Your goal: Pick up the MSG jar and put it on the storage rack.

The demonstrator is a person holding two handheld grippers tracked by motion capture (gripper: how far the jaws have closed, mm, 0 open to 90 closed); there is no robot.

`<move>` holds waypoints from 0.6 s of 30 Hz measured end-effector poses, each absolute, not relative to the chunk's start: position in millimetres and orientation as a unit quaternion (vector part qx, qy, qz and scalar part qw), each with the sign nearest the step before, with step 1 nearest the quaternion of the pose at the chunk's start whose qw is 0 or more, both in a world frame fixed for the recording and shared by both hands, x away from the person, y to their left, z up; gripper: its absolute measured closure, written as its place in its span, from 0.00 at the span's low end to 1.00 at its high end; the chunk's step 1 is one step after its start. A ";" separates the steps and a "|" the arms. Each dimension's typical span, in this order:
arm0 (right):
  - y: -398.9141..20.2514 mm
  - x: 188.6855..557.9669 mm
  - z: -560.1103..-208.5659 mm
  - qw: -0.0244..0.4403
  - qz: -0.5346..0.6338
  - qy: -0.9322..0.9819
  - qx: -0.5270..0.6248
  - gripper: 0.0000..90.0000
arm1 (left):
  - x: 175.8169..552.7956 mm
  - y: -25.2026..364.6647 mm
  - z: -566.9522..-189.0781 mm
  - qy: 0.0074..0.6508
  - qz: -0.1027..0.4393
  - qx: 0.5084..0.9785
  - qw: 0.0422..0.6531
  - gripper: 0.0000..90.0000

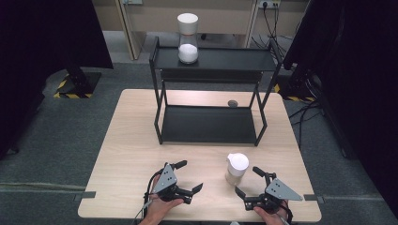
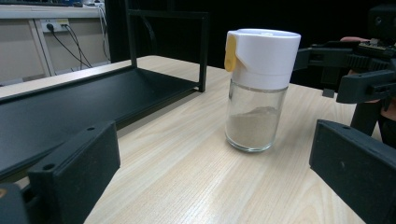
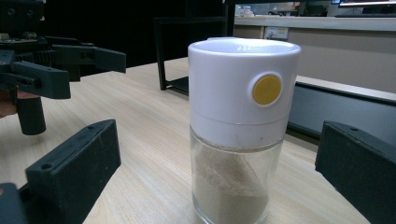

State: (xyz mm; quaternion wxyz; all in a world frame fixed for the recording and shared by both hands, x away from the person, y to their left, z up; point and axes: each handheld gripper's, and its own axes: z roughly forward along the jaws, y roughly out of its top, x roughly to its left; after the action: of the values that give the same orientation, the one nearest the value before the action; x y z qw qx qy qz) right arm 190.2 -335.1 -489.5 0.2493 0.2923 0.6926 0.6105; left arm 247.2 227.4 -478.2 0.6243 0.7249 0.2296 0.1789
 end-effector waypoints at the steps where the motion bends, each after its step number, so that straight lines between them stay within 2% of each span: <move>1: -335.1 190.2 -489.5 0.249 0.610 0.693 0.292 0.01 | 247.2 227.3 -478.3 0.230 0.179 0.725 0.624 0.01; 18: -333.0 190.0 -489.0 0.250 0.609 0.696 0.288 0.01 | 247.1 229.3 -480.6 0.232 0.177 0.721 0.628 0.01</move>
State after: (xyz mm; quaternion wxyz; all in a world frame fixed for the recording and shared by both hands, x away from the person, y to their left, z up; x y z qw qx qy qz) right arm 190.0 -333.0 -489.0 0.2504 0.2883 0.6955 0.6086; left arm 247.1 229.3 -480.6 0.6282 0.7212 0.2318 0.1774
